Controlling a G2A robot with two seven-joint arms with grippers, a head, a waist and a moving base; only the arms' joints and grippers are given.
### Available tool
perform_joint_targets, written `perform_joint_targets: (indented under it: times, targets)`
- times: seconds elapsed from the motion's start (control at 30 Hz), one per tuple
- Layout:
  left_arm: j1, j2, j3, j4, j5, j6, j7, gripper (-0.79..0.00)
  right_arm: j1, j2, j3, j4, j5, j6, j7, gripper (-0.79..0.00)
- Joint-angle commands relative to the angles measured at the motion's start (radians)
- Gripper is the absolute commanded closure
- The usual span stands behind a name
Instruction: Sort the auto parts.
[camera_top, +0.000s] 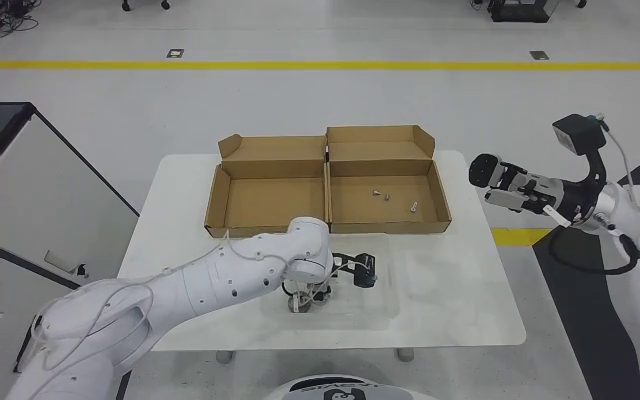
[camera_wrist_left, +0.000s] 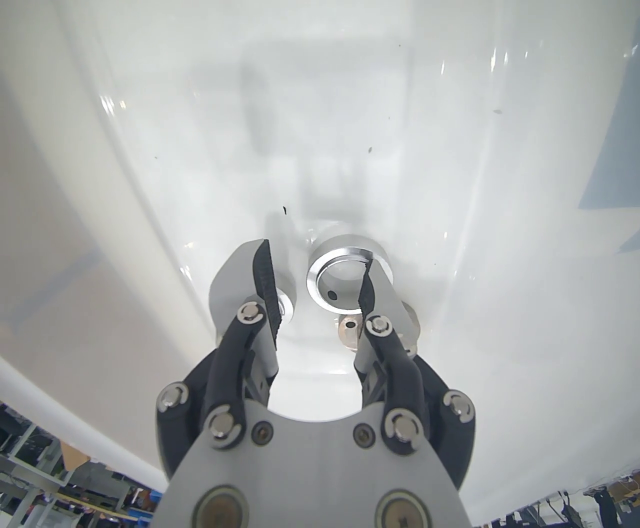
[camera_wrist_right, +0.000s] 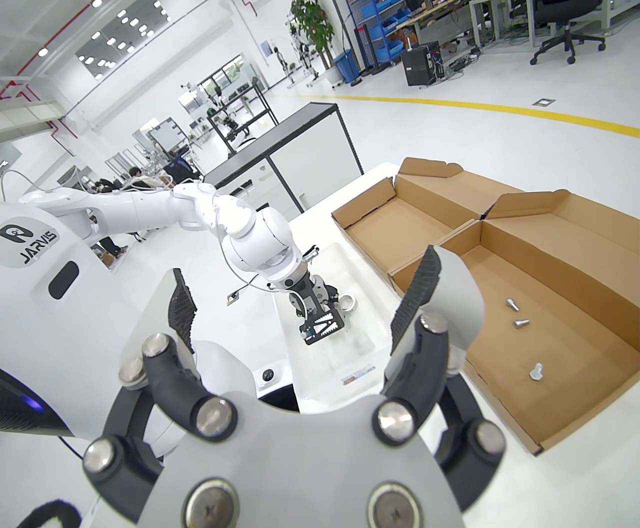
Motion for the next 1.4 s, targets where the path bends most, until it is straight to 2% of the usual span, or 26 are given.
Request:
perform_joint_targets:
  times: [0.0, 0.27, 0.5, 1.37]
  targets:
    - [-0.007, 0.000, 0.000, -0.001, -0.014, -0.005, 0.005, -0.342, 0.000, 0.000, 0.000, 0.000, 0.000, 0.000, 0.000, -0.785]
    - [-0.029, 0.009, 0.000, -0.004, -0.015, 0.014, -0.014, -0.345, 0.000, 0.000, 0.000, 0.000, 0.000, 0.000, 0.000, -0.785]
    - [-0.001, 0.010, 0.000, -0.005, 0.025, 0.020, -0.020, -0.345, 0.000, 0.000, 0.000, 0.000, 0.000, 0.000, 0.000, -0.785]
    - [0.011, -0.047, 0.000, 0.018, 0.031, -0.044, 0.044, -0.357, 0.000, 0.000, 0.000, 0.000, 0.000, 0.000, 0.000, -0.785]
